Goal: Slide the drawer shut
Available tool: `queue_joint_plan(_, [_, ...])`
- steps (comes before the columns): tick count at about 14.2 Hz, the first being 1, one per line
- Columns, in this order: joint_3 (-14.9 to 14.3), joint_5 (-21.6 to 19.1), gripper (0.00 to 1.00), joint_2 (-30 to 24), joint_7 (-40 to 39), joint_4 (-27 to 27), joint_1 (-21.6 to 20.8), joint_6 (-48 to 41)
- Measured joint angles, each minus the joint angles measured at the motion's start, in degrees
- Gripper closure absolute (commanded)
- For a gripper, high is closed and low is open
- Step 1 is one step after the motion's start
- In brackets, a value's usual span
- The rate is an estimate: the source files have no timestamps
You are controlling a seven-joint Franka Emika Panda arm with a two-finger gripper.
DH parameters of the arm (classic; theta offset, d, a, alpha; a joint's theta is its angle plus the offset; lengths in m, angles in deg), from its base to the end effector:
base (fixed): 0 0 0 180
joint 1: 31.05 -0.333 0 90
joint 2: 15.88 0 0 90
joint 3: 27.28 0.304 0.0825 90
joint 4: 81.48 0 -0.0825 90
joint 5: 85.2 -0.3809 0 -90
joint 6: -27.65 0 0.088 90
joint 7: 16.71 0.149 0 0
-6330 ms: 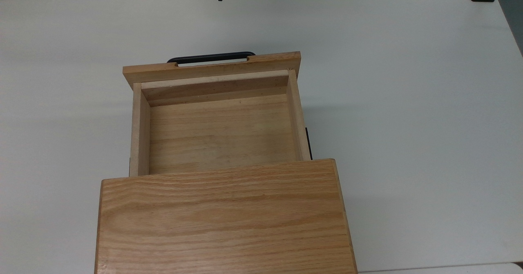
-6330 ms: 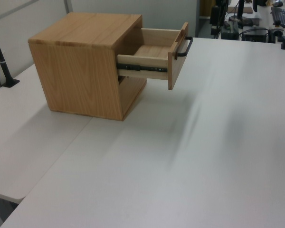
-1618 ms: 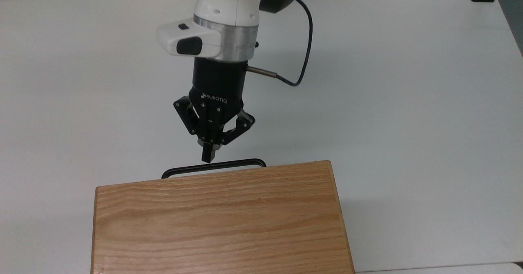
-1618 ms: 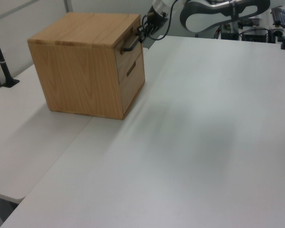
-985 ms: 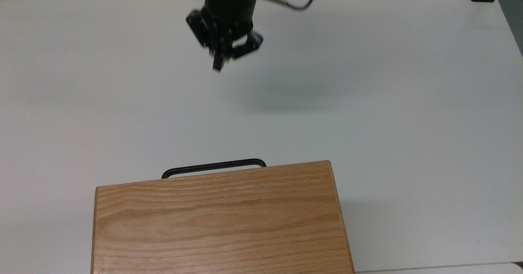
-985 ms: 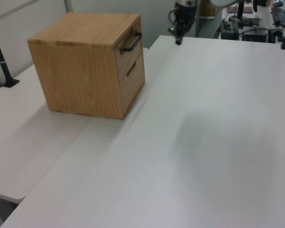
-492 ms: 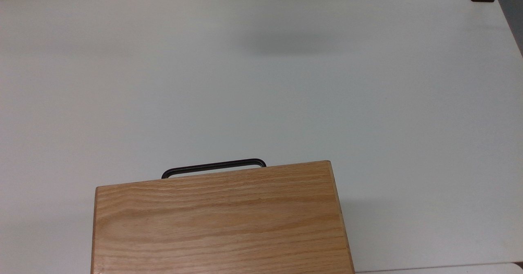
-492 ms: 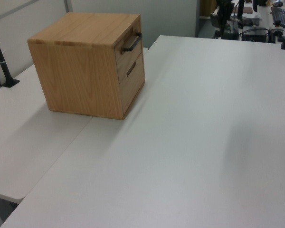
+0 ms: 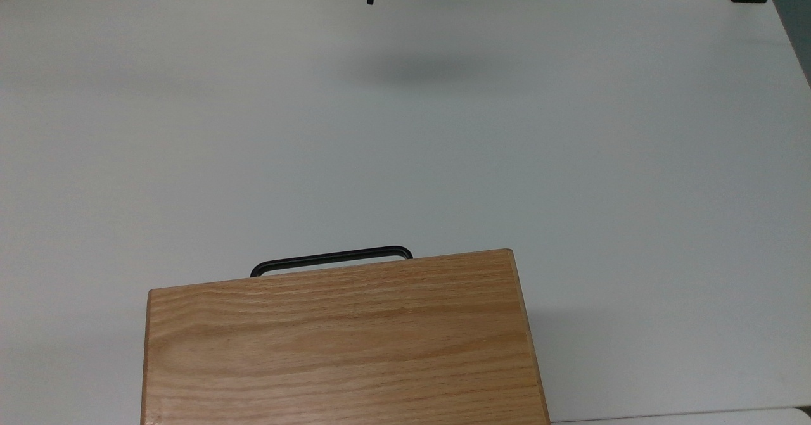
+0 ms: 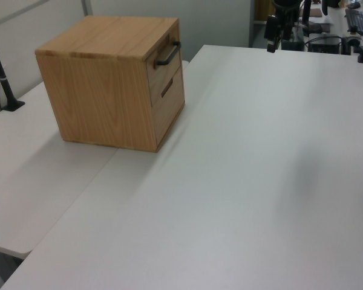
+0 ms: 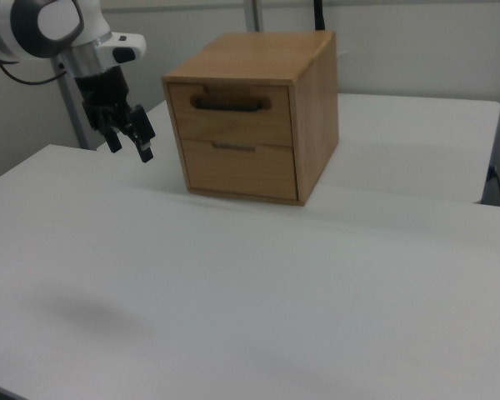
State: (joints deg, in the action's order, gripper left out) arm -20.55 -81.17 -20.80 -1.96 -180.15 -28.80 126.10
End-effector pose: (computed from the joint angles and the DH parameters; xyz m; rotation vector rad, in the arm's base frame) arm 0.5406 0.0349 0.5592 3.0616 -0.2636 0.1439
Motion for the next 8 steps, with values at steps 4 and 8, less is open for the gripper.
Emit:
queue_joint_plan(4, [-0.2, 0.0, 0.0, 0.6, -9.1, 0.0, 0.0, 0.0])
queue_joint_plan(8, [-1.4, 0.0, 0.0, 0.6, -11.1, 0.1, 0.0, 0.0])
